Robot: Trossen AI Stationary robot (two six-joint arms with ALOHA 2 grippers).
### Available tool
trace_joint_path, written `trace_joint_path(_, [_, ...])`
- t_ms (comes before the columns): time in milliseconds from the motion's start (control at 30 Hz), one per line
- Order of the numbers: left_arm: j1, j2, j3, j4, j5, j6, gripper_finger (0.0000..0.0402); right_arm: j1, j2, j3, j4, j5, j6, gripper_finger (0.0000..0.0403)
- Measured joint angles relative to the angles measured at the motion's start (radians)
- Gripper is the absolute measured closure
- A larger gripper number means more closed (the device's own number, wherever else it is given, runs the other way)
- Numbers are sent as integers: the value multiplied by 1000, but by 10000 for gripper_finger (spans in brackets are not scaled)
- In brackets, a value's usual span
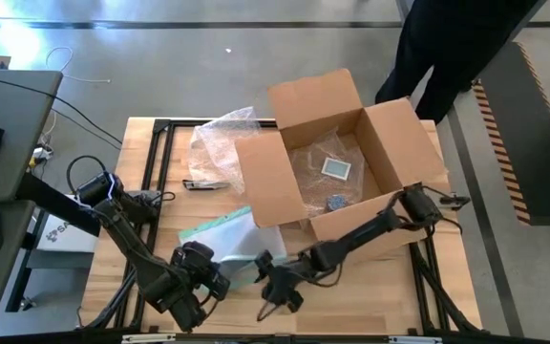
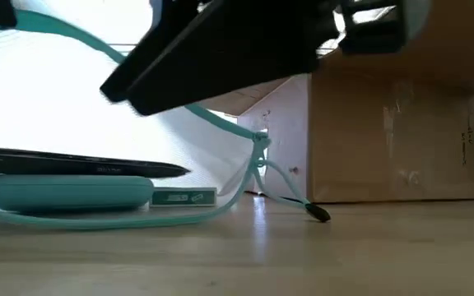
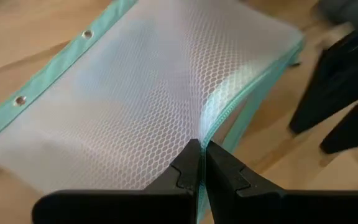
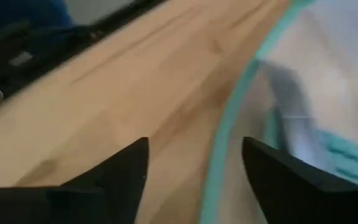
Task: Unpack boxes
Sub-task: Put the black pens pack into the white zip bag, then put the blue game card into the white zip bag
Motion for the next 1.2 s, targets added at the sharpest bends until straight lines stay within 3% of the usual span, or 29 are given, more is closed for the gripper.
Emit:
trace_joint_path(300, [12,0,0,57,-25,41,402,-94,88,1,180,-77,101,369])
trace_joint_path(367, [13,0,0,66,-28,47,402,-100,103,1,191,-84,92,394])
trace_joint_path(500, [14,0,0,75,-30,48,402,-104,122,1,241,-54,109,391])
trace_joint_path(733, [18,0,-1,118,-41,91,402,-127,159,1,317,212,269,400])
trace_joint_path(1000, [2,0,-1,97,-18,78,402,-69,45,1,317,145,176,399])
trace_joint_path(1200, [-9,0,-11,65,-6,38,402,18,-144,1,62,170,87,400])
